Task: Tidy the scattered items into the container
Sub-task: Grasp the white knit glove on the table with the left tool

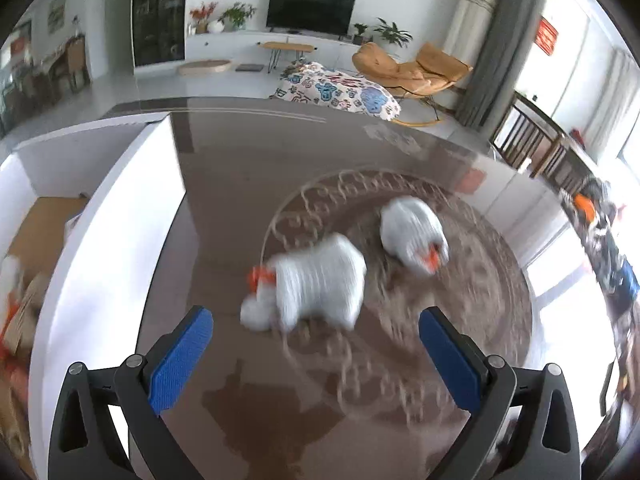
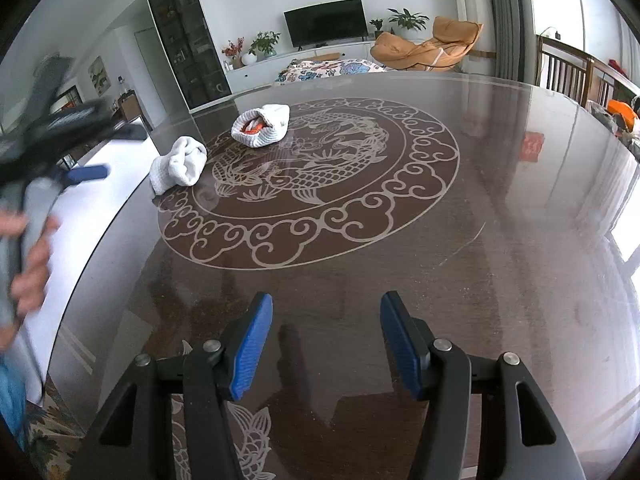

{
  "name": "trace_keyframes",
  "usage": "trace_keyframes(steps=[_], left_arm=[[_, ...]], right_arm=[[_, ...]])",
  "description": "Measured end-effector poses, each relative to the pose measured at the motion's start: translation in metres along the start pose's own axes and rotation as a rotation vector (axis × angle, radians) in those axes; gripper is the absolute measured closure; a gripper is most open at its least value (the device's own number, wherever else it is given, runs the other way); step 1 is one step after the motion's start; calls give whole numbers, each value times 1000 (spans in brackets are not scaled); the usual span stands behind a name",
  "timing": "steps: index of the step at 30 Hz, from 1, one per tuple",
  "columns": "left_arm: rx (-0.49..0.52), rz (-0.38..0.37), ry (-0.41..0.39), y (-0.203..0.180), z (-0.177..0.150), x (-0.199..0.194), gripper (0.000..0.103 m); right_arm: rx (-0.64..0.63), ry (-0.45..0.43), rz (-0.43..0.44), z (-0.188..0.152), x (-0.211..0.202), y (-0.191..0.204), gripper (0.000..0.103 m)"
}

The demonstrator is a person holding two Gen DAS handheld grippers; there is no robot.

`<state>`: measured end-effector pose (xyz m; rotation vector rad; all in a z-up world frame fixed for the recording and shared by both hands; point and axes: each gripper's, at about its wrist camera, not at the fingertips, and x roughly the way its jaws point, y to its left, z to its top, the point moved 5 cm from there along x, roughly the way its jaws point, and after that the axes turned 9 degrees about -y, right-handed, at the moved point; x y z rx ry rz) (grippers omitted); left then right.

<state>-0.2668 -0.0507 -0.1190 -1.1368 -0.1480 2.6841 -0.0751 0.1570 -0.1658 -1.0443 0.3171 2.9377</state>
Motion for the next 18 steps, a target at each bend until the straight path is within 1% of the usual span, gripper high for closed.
trace_keyframes(steps=[4, 6, 8, 14, 15, 16, 17, 18], left_arm=[[136, -4, -3, -20, 15, 23, 0], [215, 16, -12, -31, 16, 32, 0], [293, 59, 4, -38, 14, 49, 0], [263, 58, 103, -24, -4, 79, 0], [253, 58, 102, -20, -7, 78, 0], [242, 59, 97, -17, -10, 76, 10], [235, 67, 87, -13, -13, 72, 27], [227, 68, 74, -10, -15, 69, 28]], right_arm=[[28, -7, 21, 0, -2, -4, 45], [44, -11, 33, 0, -2, -5, 45], [51, -13, 37, 1, -2, -5, 45], [53, -14, 38, 1, -1, -5, 45], [55, -15, 39, 1, -1, -5, 45], [57, -16, 41, 1, -1, -5, 45], [58, -17, 42, 1, -2, -6, 45], [59, -17, 42, 1, -1, -6, 45]])
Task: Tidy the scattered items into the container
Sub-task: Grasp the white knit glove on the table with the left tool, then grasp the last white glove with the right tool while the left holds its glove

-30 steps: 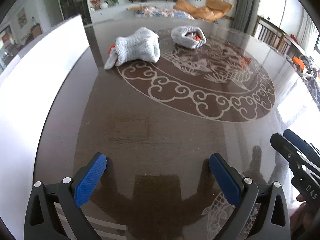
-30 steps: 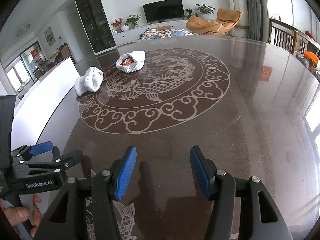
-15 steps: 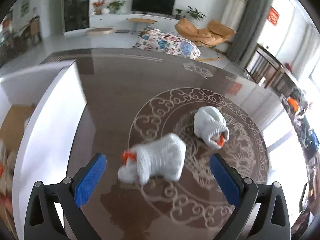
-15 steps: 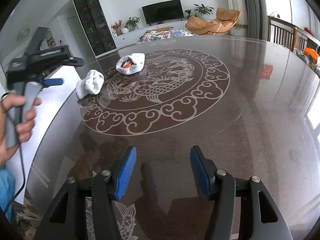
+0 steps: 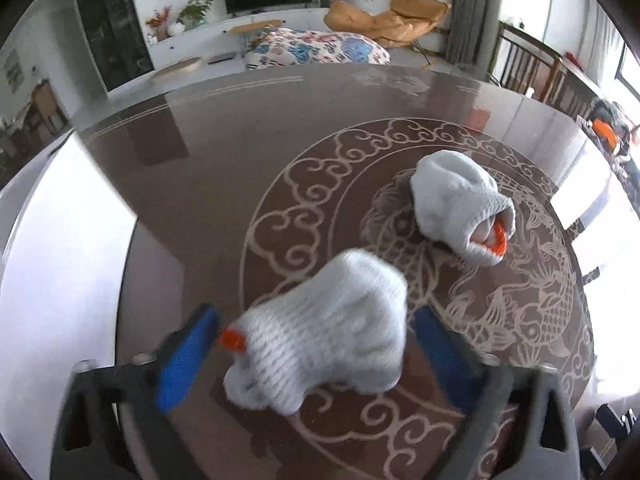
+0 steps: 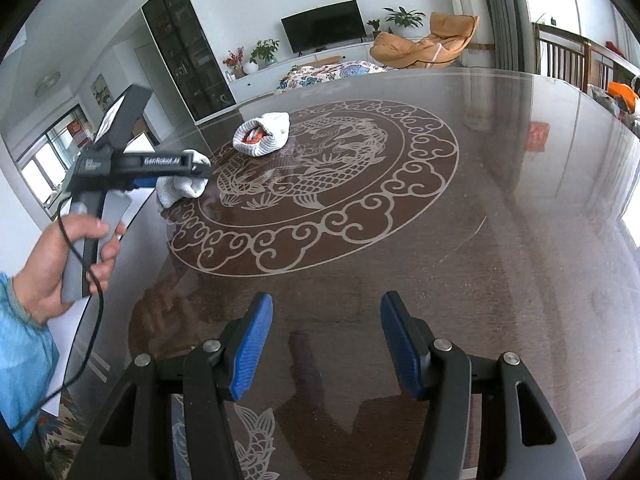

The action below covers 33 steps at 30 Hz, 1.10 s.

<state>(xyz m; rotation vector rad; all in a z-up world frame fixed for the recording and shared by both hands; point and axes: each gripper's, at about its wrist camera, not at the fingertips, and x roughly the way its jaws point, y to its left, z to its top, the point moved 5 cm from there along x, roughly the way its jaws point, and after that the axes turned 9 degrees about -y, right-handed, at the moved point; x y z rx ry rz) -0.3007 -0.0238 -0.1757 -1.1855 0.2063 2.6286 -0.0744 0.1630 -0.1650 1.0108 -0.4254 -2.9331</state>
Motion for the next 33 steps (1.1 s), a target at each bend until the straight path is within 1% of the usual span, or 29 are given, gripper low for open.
trace_keyframes(steps=[1, 2, 4, 5, 8, 11, 16, 20, 25, 33], left_arm=[[-8, 1, -13, 2, -3, -3, 33], [-18, -2, -25, 3, -6, -8, 40], [-40, -9, -49, 5, -13, -18, 46], [-53, -19, -53, 5, -17, -23, 47], [-79, -32, -49, 1, -36, -38, 47], [-86, -15, -64, -6, -62, -59, 47], [-135, 8, -99, -13, -88, -85, 47], [-122, 31, -114, -17, -93, -84, 47], [-153, 23, -112, -14, -91, -81, 47], [-145, 26, -115, -18, -98, -82, 45]], right_arm=[[1, 0, 0, 0, 0, 0, 45], [2, -1, 2, 0, -1, -1, 45], [6, -3, 5, 0, -1, -1, 45], [9, -4, 6, 0, -1, -2, 45], [9, -5, 6, 0, -1, -2, 45], [1, -4, 0, 0, 0, -1, 45], [-21, 0, -19, 0, 1, 2, 45], [-33, -1, -29, -1, 1, 3, 45], [-37, 0, -30, -1, 0, 2, 45], [-32, -2, -27, -2, 1, 2, 45]])
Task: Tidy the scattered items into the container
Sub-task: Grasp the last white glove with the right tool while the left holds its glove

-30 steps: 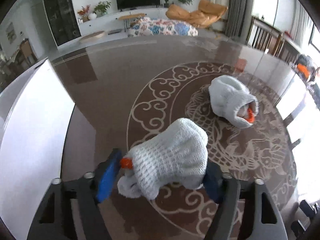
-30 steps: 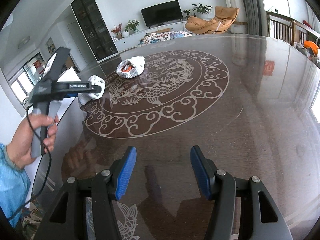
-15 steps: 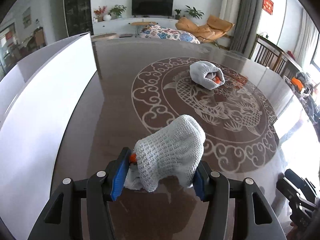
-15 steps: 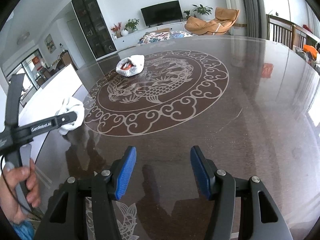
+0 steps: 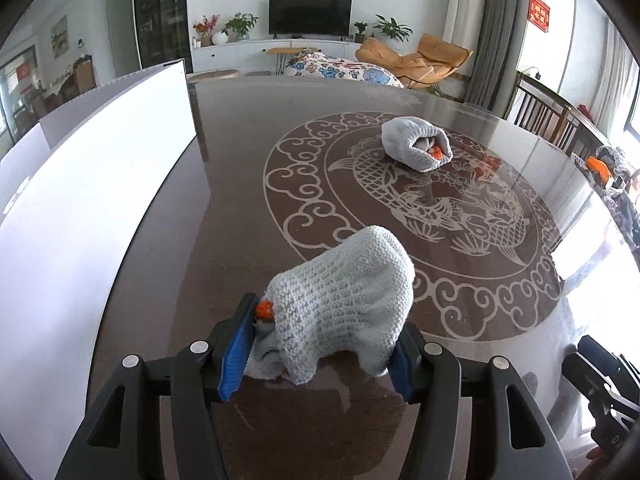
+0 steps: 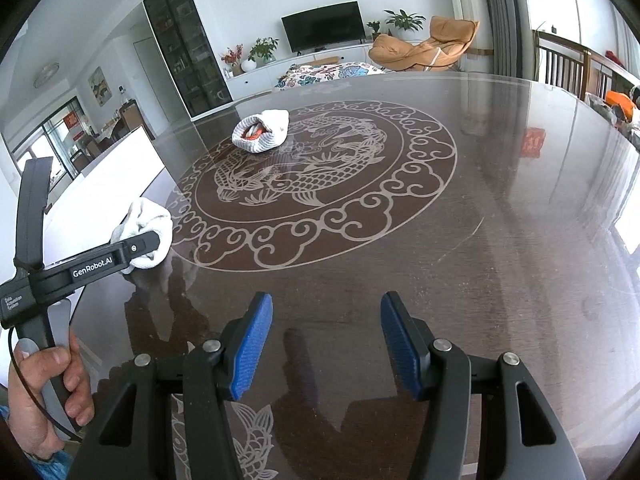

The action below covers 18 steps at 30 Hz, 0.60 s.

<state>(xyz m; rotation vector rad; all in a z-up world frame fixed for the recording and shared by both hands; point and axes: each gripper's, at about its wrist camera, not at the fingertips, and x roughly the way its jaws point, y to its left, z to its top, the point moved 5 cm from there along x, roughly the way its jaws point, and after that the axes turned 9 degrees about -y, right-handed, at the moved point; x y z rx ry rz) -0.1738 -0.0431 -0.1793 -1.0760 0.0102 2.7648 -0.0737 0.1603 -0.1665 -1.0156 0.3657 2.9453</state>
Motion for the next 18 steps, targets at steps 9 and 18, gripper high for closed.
trace_keyframes(steps=[9, 18], left_arm=[[-13, -13, -1, 2, -1, 0, 45], [1, -7, 3, 1, 0, 2, 44]], right_arm=[[-50, -12, -33, 16, 7, 6, 45], [105, -1, 166, 126, 103, 37, 45]])
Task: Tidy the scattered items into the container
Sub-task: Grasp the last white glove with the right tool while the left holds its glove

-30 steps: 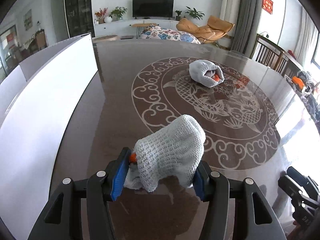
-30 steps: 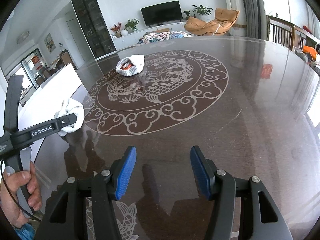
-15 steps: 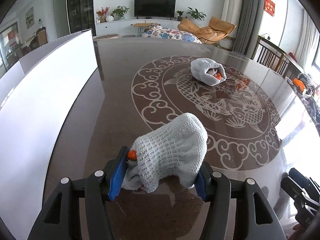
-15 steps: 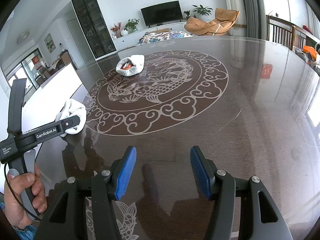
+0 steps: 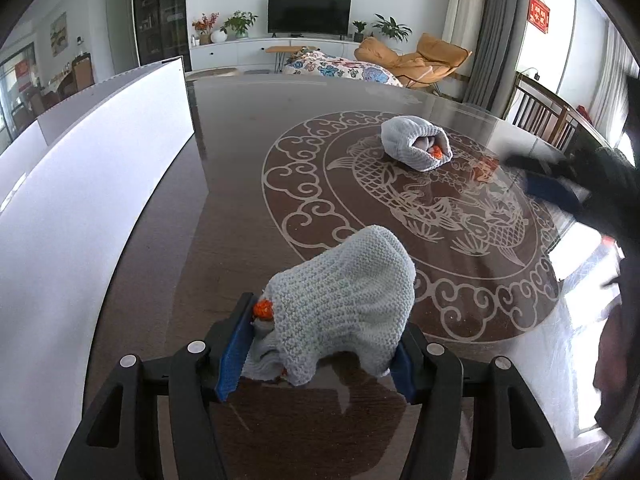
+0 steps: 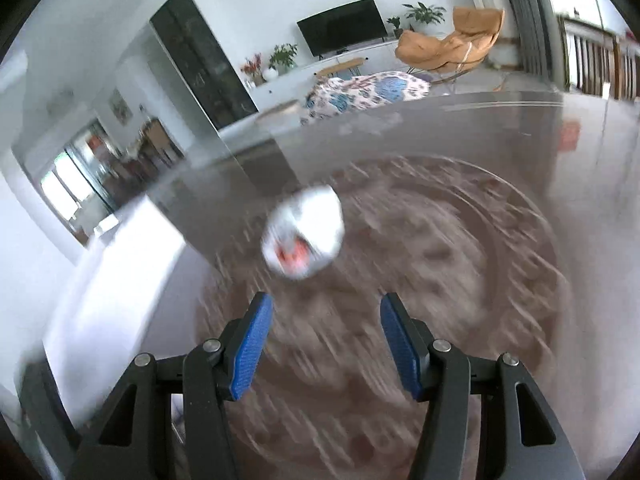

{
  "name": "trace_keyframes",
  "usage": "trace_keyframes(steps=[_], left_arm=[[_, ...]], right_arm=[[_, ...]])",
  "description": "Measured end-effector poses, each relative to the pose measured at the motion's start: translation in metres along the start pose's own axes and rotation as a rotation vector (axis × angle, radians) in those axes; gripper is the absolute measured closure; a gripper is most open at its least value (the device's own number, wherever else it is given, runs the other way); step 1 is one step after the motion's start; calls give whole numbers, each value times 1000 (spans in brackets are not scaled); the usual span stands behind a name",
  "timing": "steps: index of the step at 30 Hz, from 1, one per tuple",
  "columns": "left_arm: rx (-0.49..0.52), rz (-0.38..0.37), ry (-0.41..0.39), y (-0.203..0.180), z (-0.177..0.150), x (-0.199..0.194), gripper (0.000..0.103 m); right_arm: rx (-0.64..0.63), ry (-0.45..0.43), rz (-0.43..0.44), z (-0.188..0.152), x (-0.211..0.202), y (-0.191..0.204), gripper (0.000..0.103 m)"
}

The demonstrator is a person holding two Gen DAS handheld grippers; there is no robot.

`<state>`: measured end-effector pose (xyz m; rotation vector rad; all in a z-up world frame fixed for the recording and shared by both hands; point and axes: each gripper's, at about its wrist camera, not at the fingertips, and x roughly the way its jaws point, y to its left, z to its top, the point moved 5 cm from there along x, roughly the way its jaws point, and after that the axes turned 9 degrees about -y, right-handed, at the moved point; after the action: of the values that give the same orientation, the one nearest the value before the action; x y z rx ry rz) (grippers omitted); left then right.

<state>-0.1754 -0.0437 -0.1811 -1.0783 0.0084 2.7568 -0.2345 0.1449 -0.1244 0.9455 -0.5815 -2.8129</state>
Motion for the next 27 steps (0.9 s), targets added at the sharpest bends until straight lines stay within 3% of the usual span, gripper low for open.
trace_keyframes(steps=[2, 8, 13, 15, 16, 17, 18, 23, 27], left_arm=[[3, 2, 1, 0, 0, 0, 44], [2, 1, 1, 0, -1, 0, 44], [9, 4, 4, -1, -1, 0, 42], [10, 4, 4, -1, -1, 0, 42], [9, 3, 4, -1, -1, 0, 42], [8, 3, 4, -1, -1, 0, 42], [8, 3, 5, -1, -1, 0, 42], [13, -2, 7, -2, -2, -1, 42], [52, -18, 14, -10, -12, -11, 42]], right_arm=[[1, 8, 22, 17, 28, 9, 45], [-30, 78, -99, 36, 102, 2, 45], [-66, 130, -50, 31, 131, 17, 45], [-145, 144, -41, 24, 136, 27, 47], [-180, 148, -33, 21, 132, 30, 51], [-215, 153, -24, 17, 127, 34, 65], [-249, 158, -16, 14, 123, 38, 67], [-339, 207, 35, -15, 79, 37, 70], [-308, 247, 37, -62, -2, 3, 70]])
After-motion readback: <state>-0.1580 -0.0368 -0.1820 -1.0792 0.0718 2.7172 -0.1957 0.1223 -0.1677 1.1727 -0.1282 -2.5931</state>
